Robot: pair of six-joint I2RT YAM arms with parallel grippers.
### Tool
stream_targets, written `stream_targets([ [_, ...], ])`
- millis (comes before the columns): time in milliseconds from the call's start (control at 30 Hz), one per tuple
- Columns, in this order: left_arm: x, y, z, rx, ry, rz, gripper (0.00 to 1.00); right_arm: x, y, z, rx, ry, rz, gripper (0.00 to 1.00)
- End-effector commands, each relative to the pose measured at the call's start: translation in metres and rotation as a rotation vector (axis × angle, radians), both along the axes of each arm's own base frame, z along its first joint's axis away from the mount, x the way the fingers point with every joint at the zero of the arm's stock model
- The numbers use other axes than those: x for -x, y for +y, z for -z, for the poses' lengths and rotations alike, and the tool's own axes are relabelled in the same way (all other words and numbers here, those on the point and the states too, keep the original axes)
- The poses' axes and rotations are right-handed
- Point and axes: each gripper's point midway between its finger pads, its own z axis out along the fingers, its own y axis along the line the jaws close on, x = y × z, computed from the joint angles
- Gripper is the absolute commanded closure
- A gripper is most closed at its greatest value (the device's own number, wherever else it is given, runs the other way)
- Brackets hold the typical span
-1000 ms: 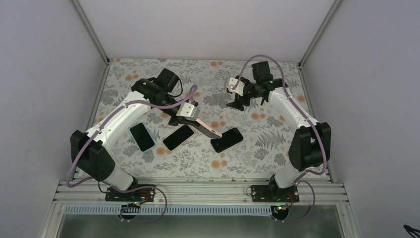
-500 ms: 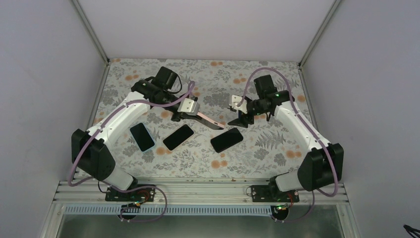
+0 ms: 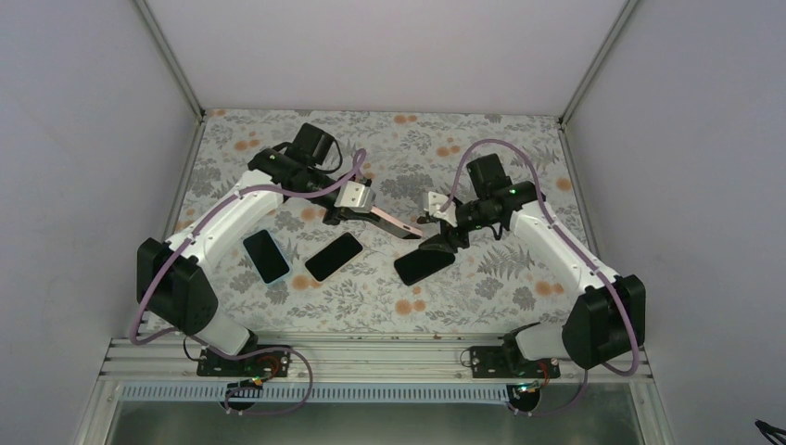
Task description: Take the phone out of the phone case
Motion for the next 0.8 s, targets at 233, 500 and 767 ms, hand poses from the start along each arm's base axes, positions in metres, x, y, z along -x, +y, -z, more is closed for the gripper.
stream_targets([
  [233, 0.004, -0.004, -0.014, 0.068, -0.034, 0.048, 0.98, -0.006, 0.001, -0.017, -0.01, -0.048, 0.003, 0.35],
  [500, 0.006, -0.001, -0.01, 0.052, -0.043, 0.053, 0.98, -0.013, -0.002, -0.018, 0.014, -0.077, 0.01, 0.38],
  [767, 0.007, -0.001, -0.007, 0.049, -0.03, 0.062, 0.98, -0.026, 0.001, -0.02, 0.009, -0.11, 0.027, 0.45],
])
